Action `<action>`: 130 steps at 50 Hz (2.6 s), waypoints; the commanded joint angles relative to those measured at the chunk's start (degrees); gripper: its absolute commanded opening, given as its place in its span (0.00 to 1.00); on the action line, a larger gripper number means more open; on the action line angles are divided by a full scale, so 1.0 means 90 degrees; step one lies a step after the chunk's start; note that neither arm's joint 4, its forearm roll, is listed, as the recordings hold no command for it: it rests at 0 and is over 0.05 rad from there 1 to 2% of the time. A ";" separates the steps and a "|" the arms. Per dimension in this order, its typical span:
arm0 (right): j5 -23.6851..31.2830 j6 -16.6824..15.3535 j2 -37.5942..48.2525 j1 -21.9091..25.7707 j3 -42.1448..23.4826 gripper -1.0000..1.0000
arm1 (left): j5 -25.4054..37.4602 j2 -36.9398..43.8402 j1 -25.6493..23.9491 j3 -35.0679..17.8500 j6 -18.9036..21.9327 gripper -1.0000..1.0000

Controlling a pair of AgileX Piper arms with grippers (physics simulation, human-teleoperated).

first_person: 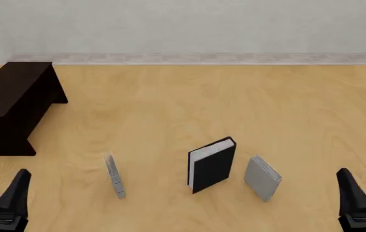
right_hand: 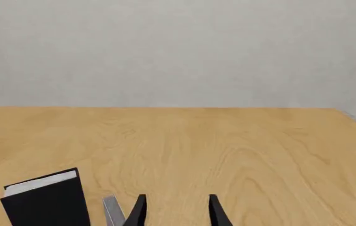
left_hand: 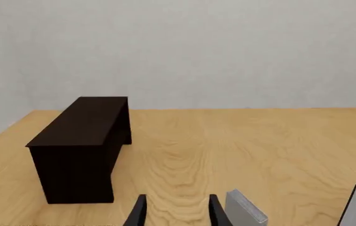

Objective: Pick up the book in the middle and place it on the cabinet shelf.

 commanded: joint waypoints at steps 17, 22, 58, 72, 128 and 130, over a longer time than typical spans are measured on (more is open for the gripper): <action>0.0040 -0.0090 -0.0085 0.0104 -0.0008 1.00 | 0.0807 0.0203 -0.0356 -0.1004 -0.0208 1.00; 0.0045 -0.0119 -0.0084 0.0109 0.0003 1.00 | 0.1266 0.0301 -0.0515 -0.1517 0.0055 1.00; 0.0077 0.0154 0.0038 0.0139 0.0051 1.00 | 0.1247 0.4630 -0.3079 -0.3818 0.0479 1.00; 0.0065 0.0261 0.0061 0.0156 0.0045 1.00 | 0.2260 0.5909 -0.3886 -0.5287 0.0575 1.00; 0.0169 0.0130 -0.0041 0.0406 0.0043 1.00 | 0.5072 1.0989 -0.4931 -0.9554 0.1988 1.00; 0.0171 0.0125 -0.0038 0.0435 0.0047 1.00 | 0.5102 1.1088 -0.4905 -0.9728 0.1930 1.00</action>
